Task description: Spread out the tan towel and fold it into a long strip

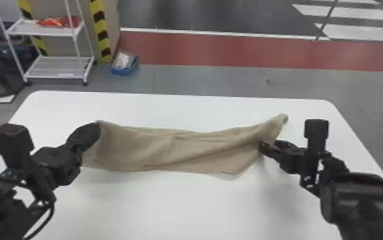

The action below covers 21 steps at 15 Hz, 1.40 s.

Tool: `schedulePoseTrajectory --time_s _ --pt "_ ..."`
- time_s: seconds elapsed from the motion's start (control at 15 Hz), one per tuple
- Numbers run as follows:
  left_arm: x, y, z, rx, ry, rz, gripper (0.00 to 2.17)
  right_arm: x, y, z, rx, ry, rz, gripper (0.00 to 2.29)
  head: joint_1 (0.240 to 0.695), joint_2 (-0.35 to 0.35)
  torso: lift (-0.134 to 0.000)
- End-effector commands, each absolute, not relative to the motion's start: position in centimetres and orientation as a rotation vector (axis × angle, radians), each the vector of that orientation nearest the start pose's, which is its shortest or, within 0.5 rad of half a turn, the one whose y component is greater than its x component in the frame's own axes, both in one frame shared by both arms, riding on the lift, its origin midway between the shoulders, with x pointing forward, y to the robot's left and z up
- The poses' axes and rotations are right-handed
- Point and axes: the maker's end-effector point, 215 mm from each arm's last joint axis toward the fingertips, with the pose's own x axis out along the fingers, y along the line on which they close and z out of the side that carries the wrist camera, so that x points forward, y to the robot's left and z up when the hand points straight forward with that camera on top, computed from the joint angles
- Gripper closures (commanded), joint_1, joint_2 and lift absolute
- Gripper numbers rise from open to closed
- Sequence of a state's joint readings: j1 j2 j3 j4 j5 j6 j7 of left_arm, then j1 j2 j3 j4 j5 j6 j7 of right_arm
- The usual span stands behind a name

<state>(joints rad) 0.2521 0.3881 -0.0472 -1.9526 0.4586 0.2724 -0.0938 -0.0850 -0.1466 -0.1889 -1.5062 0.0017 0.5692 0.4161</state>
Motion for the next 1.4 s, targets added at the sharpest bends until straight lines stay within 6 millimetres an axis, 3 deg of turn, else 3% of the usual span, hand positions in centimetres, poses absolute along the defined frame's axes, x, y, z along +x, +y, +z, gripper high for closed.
schedulePoseTrajectory --time_s 0.0,0.27,0.53,0.67,0.73,0.87,0.93,1.0,1.13,1.2,1.33 --pt "51.2 22.6 -34.7 -0.085 0.186 -0.292 1.71 56.4 -31.6 -46.6 0.053 0.522 0.186 1.95 0.695 -0.093 -0.124" --pt "51.1 22.4 -33.2 -0.080 0.162 -0.296 1.71 55.4 -30.8 -41.8 0.114 0.462 0.229 1.96 0.695 -0.085 -0.124" --pt "49.8 22.4 -28.0 -0.059 0.100 -0.302 1.71 53.2 -31.1 -35.0 0.236 0.406 0.269 1.95 0.695 -0.087 -0.124" --pt "49.1 22.4 -25.3 -0.054 0.082 -0.309 1.71 52.0 -32.3 -30.2 0.290 0.336 0.283 1.95 0.695 -0.092 -0.124" --pt "48.7 22.3 -24.3 -0.056 0.075 -0.314 1.71 51.4 -32.7 -28.9 0.321 0.317 0.289 1.95 0.695 -0.097 -0.124" --pt "47.4 22.8 -24.2 -0.051 0.131 -0.317 1.71 50.4 -35.0 -26.7 0.391 0.271 0.273 1.95 0.695 -0.106 -0.124" --pt "46.1 23.4 -25.4 -0.061 0.206 -0.324 1.71 49.5 -36.6 -25.9 0.421 0.252 0.259 1.95 0.680 -0.123 -0.124" --pt "44.6 23.5 -26.4 -0.089 0.286 -0.353 1.71 48.3 -38.5 -25.3 0.448 0.235 0.236 1.95 0.679 -0.131 -0.124" --pt "42.6 23.7 -27.5 -0.076 0.383 -0.387 1.71 47.2 -40.5 -25.4 0.460 0.255 0.208 1.95 0.692 -0.158 -0.124" --pt "42.4 23.6 -27.8 -0.065 0.396 -0.388 1.71 47.2 -40.6 -27.0 0.443 0.334 0.191 1.95 0.695 -0.174 -0.124" --pt "43.2 22.7 -29.5 -0.032 0.416 -0.388 1.71 48.2 -39.1 -33.4 0.427 0.526 0.157 1.95 0.695 -0.208 -0.124"
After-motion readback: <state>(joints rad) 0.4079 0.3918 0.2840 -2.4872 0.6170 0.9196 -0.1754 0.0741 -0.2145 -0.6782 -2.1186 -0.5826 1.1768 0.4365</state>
